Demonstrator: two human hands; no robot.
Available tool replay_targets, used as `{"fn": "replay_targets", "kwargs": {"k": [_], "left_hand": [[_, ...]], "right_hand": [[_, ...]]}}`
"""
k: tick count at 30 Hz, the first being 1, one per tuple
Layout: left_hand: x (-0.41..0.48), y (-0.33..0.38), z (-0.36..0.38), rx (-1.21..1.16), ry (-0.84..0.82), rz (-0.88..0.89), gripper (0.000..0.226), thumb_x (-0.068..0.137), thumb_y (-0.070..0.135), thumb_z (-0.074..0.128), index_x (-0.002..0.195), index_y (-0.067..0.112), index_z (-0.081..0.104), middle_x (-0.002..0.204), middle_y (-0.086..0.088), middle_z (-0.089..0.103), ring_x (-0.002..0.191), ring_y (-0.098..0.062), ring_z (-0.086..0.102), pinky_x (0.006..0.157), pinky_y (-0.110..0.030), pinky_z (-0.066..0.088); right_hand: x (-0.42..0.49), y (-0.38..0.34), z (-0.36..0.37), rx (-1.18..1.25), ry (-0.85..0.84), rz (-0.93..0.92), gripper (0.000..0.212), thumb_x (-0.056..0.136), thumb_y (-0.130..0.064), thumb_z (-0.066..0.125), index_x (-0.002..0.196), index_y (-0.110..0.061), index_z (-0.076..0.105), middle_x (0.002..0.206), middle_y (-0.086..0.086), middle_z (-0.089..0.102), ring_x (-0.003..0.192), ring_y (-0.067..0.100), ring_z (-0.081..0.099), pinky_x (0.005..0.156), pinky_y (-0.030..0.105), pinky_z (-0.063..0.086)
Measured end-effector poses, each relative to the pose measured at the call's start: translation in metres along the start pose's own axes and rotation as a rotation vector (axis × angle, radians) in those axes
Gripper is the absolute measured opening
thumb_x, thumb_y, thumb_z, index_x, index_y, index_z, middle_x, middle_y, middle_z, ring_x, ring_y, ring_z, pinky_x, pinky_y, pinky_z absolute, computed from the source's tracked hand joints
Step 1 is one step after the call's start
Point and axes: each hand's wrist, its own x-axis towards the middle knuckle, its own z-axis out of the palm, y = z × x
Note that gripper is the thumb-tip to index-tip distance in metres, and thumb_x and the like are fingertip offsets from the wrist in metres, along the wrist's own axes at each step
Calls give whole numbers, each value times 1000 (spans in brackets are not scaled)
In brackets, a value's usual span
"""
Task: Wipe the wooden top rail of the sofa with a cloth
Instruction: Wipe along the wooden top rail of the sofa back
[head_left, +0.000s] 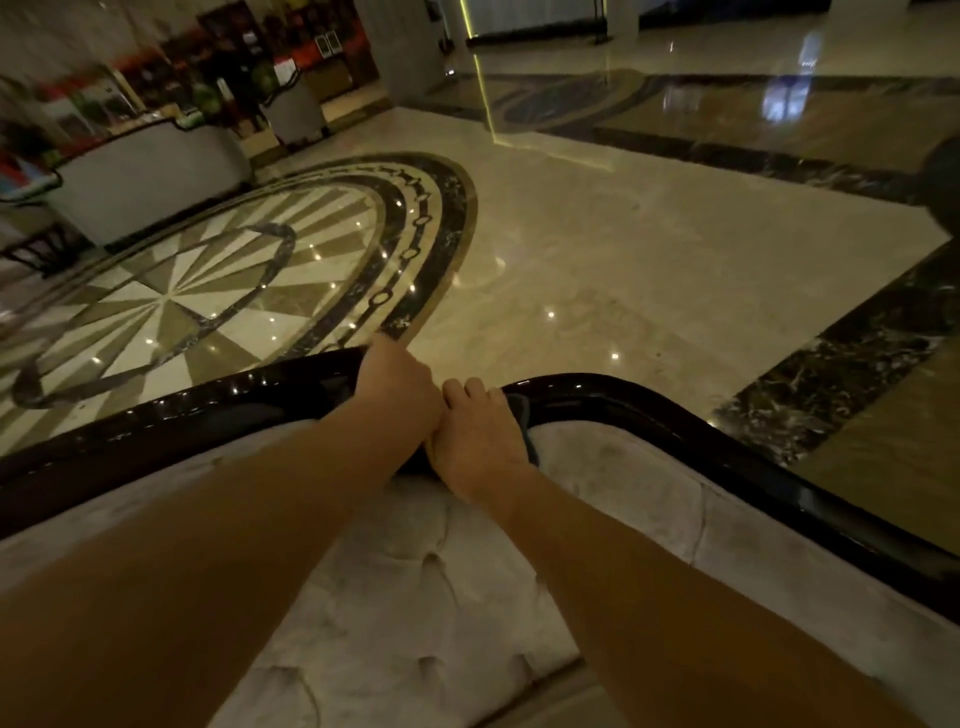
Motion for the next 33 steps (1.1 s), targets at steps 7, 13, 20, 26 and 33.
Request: {"fn": "replay_targets", "kwargs": {"k": [7, 13, 20, 26, 33], "left_hand": [[23, 64, 48, -1045, 379, -217, 33, 101, 32, 25, 100, 15, 54, 103, -11, 62, 89, -29, 59, 84, -48, 48], [56, 110, -14, -799, 586, -156, 37, 96, 35, 24, 97, 17, 57, 93, -8, 63, 78, -29, 59, 69, -44, 49], [61, 165, -91, -523, 545, 200, 37, 95, 39, 23, 116, 27, 50, 118, -1, 57, 107, -30, 51, 86, -42, 41], [21, 269, -149, -635, 532, 356, 36, 98, 42, 24, 110, 28, 55, 116, 3, 60, 107, -27, 51, 94, -42, 36], [-45, 341, -199, -708, 581, 495, 44, 97, 39, 19, 108, 25, 59, 113, 5, 64, 108, -22, 56, 94, -42, 40]], "right_hand": [[1, 64, -30, -78, 60, -18, 24, 102, -25, 39, 108, -14, 59, 111, 7, 61, 105, 29, 50, 91, 45, 36], [-49, 139, -31, -22, 96, 170, 39, 103, -38, 24, 119, -21, 56, 118, 1, 64, 115, 24, 55, 110, 49, 32], [-132, 201, -46, -16, -94, 442, 46, 105, -38, 17, 132, -16, 48, 140, 4, 54, 146, 26, 28, 120, 49, 20], [-234, 233, -96, -127, -290, 606, 49, 106, -35, 17, 137, -9, 45, 147, 15, 47, 148, 35, 22, 121, 52, 15], [-326, 238, -161, -181, -381, 768, 47, 106, -29, 24, 143, -3, 38, 153, 20, 38, 149, 39, 17, 121, 50, 18]]}}
